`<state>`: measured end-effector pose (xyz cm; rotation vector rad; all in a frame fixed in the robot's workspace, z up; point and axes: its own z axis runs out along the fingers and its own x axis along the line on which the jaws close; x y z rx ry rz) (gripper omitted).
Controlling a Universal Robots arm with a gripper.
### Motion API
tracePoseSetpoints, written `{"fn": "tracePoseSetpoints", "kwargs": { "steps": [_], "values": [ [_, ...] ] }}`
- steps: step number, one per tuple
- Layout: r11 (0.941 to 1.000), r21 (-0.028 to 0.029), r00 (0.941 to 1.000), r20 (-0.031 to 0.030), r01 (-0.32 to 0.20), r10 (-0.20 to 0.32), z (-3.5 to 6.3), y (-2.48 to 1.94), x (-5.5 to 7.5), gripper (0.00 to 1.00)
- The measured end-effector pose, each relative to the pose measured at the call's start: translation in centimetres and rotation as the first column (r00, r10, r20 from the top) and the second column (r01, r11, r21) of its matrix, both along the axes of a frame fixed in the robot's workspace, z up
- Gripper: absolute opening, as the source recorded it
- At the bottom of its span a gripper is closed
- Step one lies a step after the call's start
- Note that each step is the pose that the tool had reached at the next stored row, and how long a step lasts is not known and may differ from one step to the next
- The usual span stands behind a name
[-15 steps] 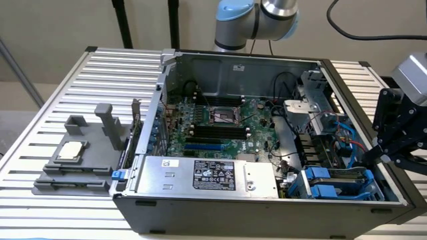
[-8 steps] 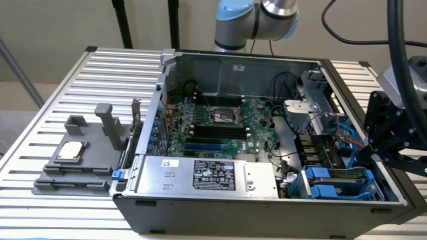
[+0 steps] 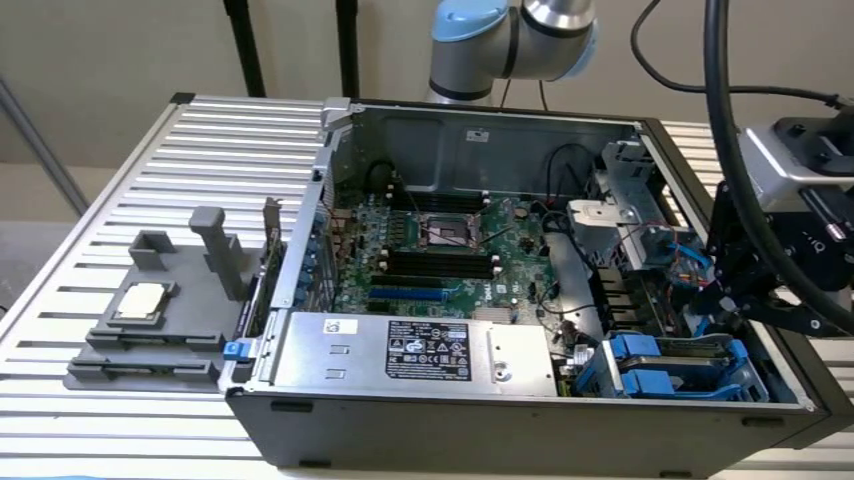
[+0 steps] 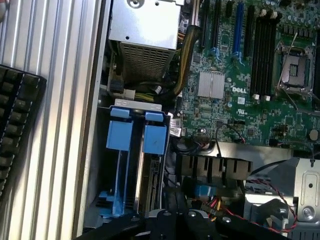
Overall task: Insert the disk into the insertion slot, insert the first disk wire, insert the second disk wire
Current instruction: 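Insert the first disk wire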
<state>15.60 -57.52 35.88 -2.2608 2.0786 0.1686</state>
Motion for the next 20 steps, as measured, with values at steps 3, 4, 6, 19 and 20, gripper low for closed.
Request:
{"fn": "tracePoseSetpoints", "kwargs": {
  "steps": [3, 4, 6, 19, 20],
  "values": [
    [1.0, 0.0, 1.0, 0.0, -0.001, 0.001, -0.49, 0.71, 0.1, 0.12],
    [1.0, 0.0, 1.0, 0.0, -0.001, 0.001, -0.54, 0.83, 0.1, 0.12],
    [1.0, 0.0, 1.0, 0.0, -0.002, 0.002, -0.55, 0.92, 0.0, 0.18],
    [1.0, 0.0017, 1.0, 0.0, -0.003, 0.003, -0.44, 0.27, -2.0, 0.25],
    [1.0, 0.002, 1.0, 0.0, -0.003, 0.003, -0.43, 0.01, -2.0, 0.25]
  ]
}}
